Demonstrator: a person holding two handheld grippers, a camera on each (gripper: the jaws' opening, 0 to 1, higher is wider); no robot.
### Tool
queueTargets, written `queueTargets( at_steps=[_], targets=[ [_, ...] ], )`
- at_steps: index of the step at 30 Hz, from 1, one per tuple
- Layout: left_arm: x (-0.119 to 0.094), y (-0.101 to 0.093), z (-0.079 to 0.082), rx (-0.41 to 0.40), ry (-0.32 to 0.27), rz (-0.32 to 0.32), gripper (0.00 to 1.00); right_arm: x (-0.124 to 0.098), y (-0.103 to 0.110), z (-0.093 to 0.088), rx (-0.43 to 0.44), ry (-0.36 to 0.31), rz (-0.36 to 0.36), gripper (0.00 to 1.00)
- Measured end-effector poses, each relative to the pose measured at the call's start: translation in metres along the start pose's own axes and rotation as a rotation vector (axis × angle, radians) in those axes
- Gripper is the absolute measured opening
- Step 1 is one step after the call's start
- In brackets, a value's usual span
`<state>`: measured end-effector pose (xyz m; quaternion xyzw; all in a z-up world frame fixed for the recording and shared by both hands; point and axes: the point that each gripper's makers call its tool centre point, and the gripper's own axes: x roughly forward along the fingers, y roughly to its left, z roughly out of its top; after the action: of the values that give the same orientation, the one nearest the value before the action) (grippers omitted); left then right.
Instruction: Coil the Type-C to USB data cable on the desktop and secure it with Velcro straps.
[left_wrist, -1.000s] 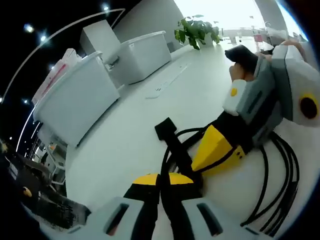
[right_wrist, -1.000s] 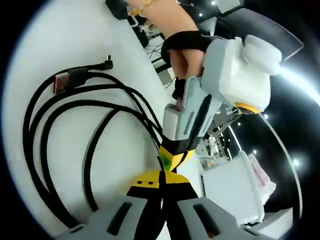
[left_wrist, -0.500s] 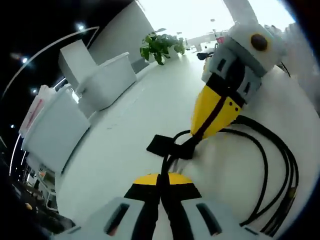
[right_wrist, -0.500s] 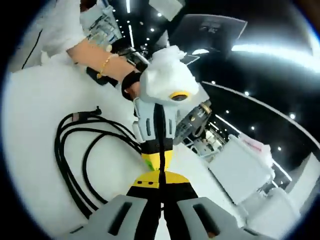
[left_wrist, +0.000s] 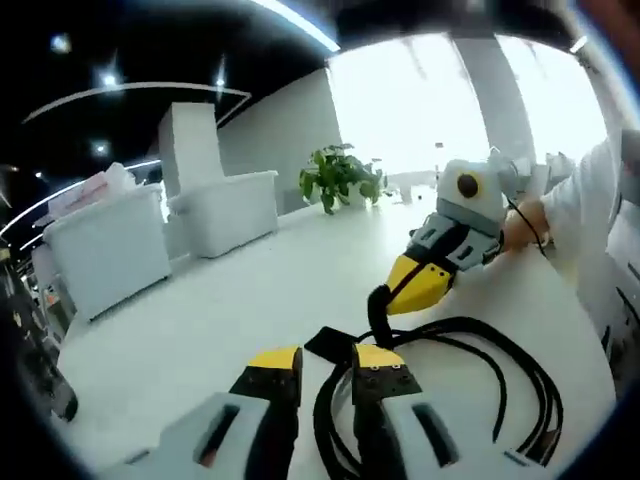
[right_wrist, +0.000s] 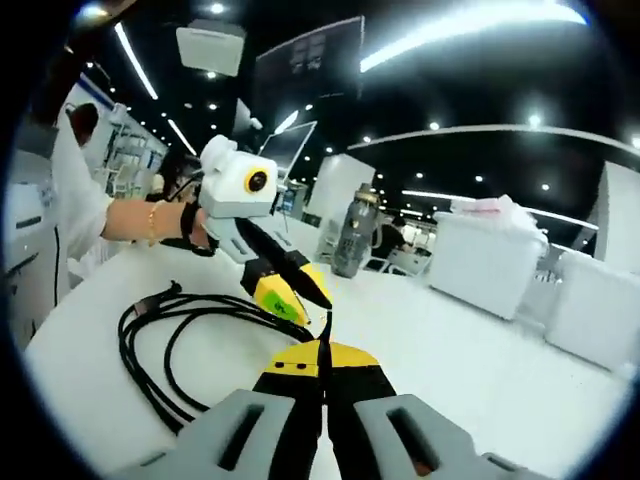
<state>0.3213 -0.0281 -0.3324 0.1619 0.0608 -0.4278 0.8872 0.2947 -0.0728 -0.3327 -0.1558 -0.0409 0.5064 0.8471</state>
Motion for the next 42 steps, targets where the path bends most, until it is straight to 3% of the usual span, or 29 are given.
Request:
queueTargets(
  at_steps=[2, 5, 7, 9, 12, 16, 20, 24, 29, 34, 35, 37, 41, 42],
  targets=[
    [0.010, 0.002, -0.007, 0.080, 0.058, 0.008, 0.14, 0.003, -0.003, -0.001, 0.000, 0.007, -0.008, 0.00],
    [0.025, -0.005, -0.011, 0.092, 0.087, -0.014, 0.09, 0.003, -0.006, -0.002, 0.025, 0.009, -0.014, 0.00],
    [0.030, -0.011, -0.015, 0.096, 0.107, -0.034, 0.07, 0.004, -0.007, -0.003, -0.003, 0.015, -0.018, 0.00],
    [0.035, -0.010, -0.022, 0.177, 0.153, -0.017, 0.05, 0.003, -0.008, -0.005, -0.009, 0.017, -0.019, 0.00],
    [0.039, -0.021, -0.020, 0.251, 0.160, -0.059, 0.04, 0.004, -0.015, -0.013, 0.012, 0.053, -0.042, 0.00],
    [0.041, -0.030, -0.019, 0.385, 0.197, -0.088, 0.04, 0.006, -0.023, -0.025, 0.099, 0.097, -0.059, 0.00],
    [0.041, -0.032, -0.015, 0.416, 0.190, -0.079, 0.04, 0.008, -0.027, -0.035, 0.173, 0.145, -0.058, 0.00],
    [0.038, -0.028, 0.006, 0.477, 0.135, 0.013, 0.04, 0.007, -0.027, -0.046, 0.181, 0.207, -0.054, 0.00],
    [0.035, -0.041, 0.024, 0.444, 0.037, 0.046, 0.04, 0.008, -0.020, -0.055, 0.152, 0.276, -0.041, 0.00],
    [0.042, -0.063, -0.002, 0.265, 0.084, -0.041, 0.04, 0.007, -0.019, -0.055, 0.157, 0.311, -0.057, 0.00],
    [0.046, -0.062, -0.011, 0.295, 0.103, -0.029, 0.04, 0.007, -0.019, -0.055, 0.151, 0.310, -0.061, 0.01],
    [0.047, -0.059, -0.005, 0.274, 0.056, 0.002, 0.03, 0.005, -0.022, -0.056, 0.141, 0.305, -0.077, 0.02],
    [0.044, -0.063, -0.006, 0.248, 0.073, -0.034, 0.03, -0.008, -0.046, -0.043, 0.195, 0.226, -0.168, 0.02],
    [0.045, -0.063, -0.007, 0.252, 0.075, -0.035, 0.03, -0.010, -0.057, -0.037, 0.173, 0.195, -0.212, 0.01]
  ],
)
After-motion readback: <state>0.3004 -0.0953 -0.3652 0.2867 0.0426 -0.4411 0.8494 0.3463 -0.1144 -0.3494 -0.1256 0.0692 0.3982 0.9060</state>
